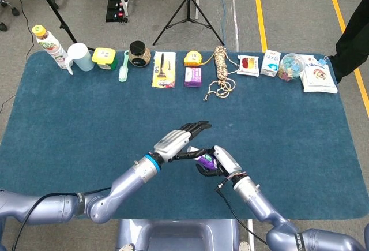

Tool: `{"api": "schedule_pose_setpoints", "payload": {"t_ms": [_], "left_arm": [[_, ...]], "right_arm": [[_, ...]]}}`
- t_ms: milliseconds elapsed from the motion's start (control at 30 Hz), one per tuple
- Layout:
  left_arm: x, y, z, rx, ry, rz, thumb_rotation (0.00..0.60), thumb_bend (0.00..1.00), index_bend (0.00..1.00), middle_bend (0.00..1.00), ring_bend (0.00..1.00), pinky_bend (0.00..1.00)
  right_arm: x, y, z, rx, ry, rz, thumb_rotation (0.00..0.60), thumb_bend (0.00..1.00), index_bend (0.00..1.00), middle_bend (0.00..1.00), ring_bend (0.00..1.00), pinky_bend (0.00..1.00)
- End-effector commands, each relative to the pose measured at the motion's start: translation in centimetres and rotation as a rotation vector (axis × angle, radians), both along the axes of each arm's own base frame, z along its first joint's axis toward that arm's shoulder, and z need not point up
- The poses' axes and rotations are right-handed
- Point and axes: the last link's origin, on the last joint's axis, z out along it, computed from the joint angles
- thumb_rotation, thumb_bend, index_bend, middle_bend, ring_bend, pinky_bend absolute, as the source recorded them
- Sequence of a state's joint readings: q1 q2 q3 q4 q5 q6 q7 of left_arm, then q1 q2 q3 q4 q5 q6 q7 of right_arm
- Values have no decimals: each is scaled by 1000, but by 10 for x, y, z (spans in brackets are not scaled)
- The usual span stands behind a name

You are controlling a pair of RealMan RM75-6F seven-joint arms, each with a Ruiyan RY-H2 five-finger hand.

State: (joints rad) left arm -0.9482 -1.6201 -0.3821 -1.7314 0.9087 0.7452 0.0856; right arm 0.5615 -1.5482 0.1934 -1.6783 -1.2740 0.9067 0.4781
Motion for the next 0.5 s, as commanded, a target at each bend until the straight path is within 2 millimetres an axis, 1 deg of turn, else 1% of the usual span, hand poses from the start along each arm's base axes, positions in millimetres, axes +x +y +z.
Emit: {"api": "schedule_pose_setpoints", "payload": {"t_ms": [33,233,500], "left_arm": [[6,0,-4,-14,-25,8,0,0,0,0,0,0],[14,2,-8,-36,-77,36,0,0,0,0,0,0],[17,5,-13,-45,-87,49,0,0,0,0,0,0]], "right_arm": [[2,0,-1,-1,-4,3,600,463,802,850,913,1000],[6,-1,-2,6,-19,3,600,466,803,850,913,1000],[11,-3,-1,0,-28,10,600,471,806,854,915,1000]]}}
